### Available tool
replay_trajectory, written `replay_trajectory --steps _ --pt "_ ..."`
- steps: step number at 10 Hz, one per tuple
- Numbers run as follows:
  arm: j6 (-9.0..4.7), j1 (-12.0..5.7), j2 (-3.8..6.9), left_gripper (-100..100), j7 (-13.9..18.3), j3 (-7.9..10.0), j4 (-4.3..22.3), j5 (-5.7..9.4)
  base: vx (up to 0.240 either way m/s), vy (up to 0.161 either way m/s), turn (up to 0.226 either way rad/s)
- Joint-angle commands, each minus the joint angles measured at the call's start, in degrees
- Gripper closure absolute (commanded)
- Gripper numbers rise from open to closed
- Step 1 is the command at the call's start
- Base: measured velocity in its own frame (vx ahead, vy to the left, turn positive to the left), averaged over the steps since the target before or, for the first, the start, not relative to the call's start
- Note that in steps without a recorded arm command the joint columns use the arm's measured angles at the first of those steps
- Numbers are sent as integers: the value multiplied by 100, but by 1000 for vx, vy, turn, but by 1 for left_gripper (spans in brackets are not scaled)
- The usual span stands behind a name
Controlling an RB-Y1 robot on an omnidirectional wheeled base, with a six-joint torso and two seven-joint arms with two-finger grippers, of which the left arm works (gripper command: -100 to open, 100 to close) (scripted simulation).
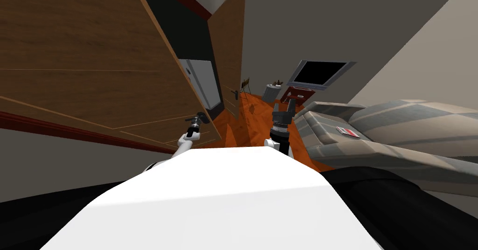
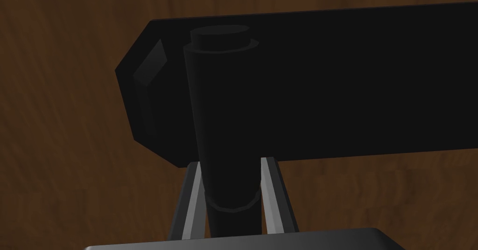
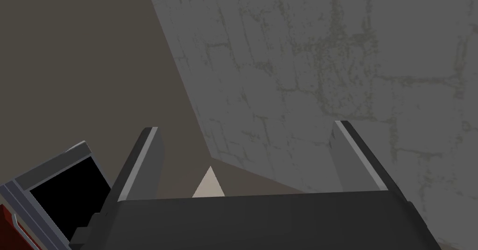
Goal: Pull the door open
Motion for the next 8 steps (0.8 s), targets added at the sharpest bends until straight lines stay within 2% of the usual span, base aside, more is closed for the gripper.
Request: replay_trajectory --steps 1,4,8 --pt "-16 13 26 100 61 -78 -21 -18 -116 44 -90" --pt "-43 33 67 100 159 -205 -54 -46 -172 22 -67" --pt "-92 72 145 100 343 -444 -116 -100 -206 61 -85"
